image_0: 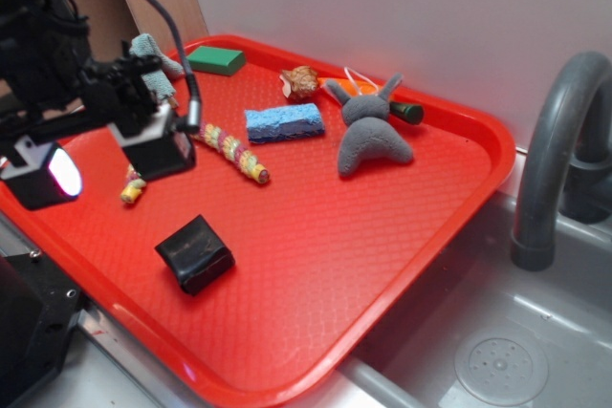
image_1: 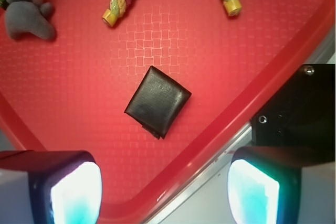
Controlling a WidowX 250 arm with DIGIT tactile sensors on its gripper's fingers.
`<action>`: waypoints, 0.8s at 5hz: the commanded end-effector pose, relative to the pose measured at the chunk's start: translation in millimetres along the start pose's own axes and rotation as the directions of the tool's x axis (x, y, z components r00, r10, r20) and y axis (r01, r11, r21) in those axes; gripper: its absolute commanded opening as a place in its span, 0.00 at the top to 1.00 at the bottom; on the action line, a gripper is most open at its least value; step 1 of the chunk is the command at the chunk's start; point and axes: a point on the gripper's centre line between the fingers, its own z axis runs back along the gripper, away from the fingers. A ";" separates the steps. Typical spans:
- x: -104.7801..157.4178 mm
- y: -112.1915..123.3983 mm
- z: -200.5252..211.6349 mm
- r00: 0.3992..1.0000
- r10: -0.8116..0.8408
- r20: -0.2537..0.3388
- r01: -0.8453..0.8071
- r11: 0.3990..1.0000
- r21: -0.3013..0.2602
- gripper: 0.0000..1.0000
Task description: Grab the black box.
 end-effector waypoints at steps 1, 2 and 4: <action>-3.9 3.3 -33.9 0.999 0.045 0.009 -0.046 0.999 0.030 0.00; -3.1 4.3 -49.0 0.999 0.053 0.007 -0.053 0.998 0.027 0.00; 23.3 -22.9 -74.9 0.993 0.121 0.009 -0.121 0.991 0.064 0.00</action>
